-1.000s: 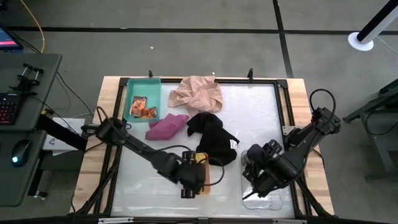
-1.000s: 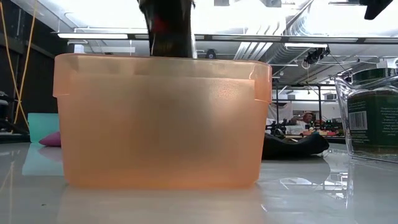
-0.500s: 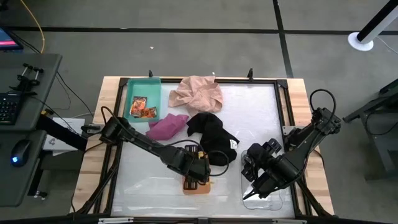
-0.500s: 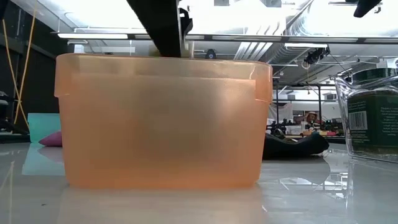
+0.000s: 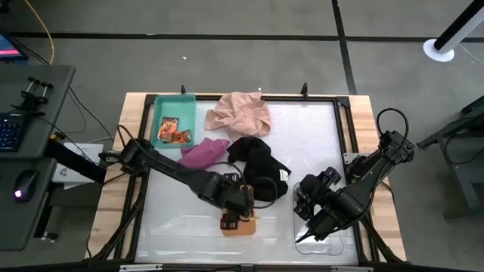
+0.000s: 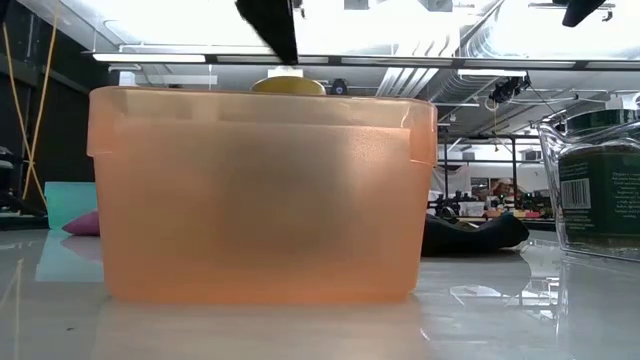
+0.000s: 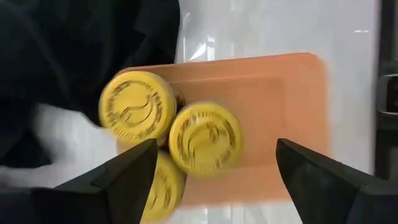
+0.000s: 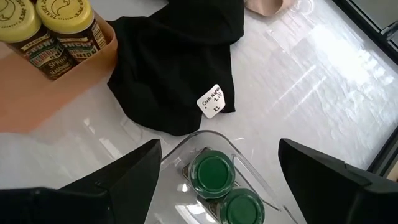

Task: Sort spices by type
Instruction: Return to Home Position

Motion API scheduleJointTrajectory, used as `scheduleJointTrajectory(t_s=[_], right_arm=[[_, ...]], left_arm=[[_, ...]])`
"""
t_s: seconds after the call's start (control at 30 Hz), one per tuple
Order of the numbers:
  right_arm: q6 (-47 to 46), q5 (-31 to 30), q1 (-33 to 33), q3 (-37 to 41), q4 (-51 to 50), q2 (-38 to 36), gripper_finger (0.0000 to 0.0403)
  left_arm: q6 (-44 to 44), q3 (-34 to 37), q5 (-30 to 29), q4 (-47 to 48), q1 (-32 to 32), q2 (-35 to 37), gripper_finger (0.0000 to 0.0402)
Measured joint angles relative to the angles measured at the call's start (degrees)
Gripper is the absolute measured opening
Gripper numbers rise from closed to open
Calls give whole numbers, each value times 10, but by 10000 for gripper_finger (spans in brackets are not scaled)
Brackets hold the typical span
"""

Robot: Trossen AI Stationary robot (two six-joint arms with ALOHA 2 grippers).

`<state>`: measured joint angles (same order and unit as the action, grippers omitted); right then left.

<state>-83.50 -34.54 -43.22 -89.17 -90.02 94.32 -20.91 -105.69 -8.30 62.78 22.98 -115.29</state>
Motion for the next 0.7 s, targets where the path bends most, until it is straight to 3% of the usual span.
scheduleJointTrajectory(t_s=[0.17, 0.27, 0.37, 0.47, 0.57, 0.7], right_arm=[[2, 0, 0, 0, 0, 0, 318], [0, -5, 0, 0, 0, 0, 318], [3, -28, 1, 0, 0, 0, 318], [26, -34, 12, 0, 0, 0, 315], [52, -31, 30, 0, 1, 0, 291], [92, -9, 56, 0, 7, 0, 193]], left_arm=[[-12, -26, -20, 49, 10, 59, 308], [-31, -15, -109, 64, 25, 121, 303], [-70, 42, -205, 50, 28, 204, 281], [-113, 163, -274, -10, 25, 313, 243], [-129, 328, -310, -125, 19, 437, 185], [-124, 559, -322, -299, -7, 599, 81]])
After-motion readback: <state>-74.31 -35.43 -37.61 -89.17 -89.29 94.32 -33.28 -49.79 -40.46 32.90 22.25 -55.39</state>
